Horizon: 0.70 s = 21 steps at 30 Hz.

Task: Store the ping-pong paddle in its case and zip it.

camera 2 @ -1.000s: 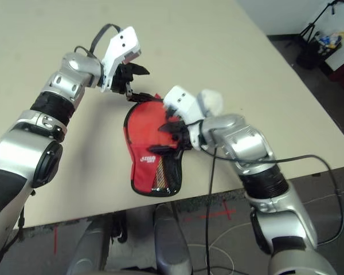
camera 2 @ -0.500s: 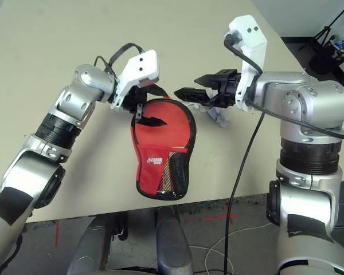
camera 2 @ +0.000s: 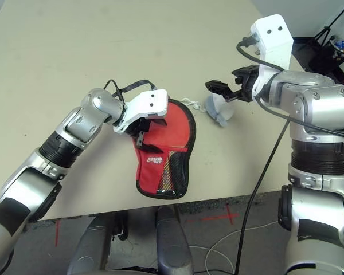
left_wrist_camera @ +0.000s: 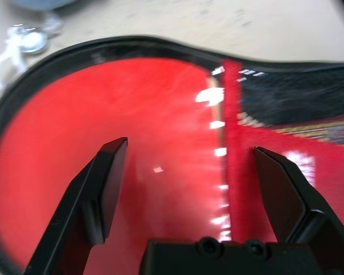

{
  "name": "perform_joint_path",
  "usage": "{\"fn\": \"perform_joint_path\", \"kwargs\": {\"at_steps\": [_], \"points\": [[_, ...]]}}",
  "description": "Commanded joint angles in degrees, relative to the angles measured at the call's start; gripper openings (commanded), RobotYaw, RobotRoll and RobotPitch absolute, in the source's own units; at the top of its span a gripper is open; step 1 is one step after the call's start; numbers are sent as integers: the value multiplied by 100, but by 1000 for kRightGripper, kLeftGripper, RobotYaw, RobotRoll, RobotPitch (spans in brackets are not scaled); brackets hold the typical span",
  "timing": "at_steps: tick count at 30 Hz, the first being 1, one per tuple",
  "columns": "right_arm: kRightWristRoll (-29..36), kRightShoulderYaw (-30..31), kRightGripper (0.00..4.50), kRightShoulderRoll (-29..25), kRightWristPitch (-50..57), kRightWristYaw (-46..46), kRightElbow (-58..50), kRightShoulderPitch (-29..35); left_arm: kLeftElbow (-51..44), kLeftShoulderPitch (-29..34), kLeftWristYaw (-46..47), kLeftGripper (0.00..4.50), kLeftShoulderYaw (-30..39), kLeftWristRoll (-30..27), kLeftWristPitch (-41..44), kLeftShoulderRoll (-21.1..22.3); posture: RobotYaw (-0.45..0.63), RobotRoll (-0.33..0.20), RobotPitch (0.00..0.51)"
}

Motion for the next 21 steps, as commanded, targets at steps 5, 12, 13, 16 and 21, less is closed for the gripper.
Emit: {"fn": "perform_joint_path", "kwargs": {"at_steps": [5, 12, 13, 16, 21], "points": [[-87, -34, 4500, 119, -10, -234, 257, 179, 906, 155, 508, 4477, -269, 318, -354, -259, -188, 0, 261], [-128, 69, 4500, 218, -28, -293, 458, 178, 878, 289, 156, 4477, -563, 377, -3, -243, -186, 0, 262], [-147, 107, 4500, 218, -37, -280, 465, 191, 842, 300, 128, 4477, -567, 383, 36, -242, -186, 0, 263], [-174, 181, 4500, 235, -36, -260, 477, 199, 723, 314, 53, 4477, -580, 397, 157, -222, -186, 0, 269], [-225, 302, 4500, 325, 57, -312, 545, 229, 562, 323, 11, 4477, -577, 392, 360, -226, -172, 0, 286]]}}
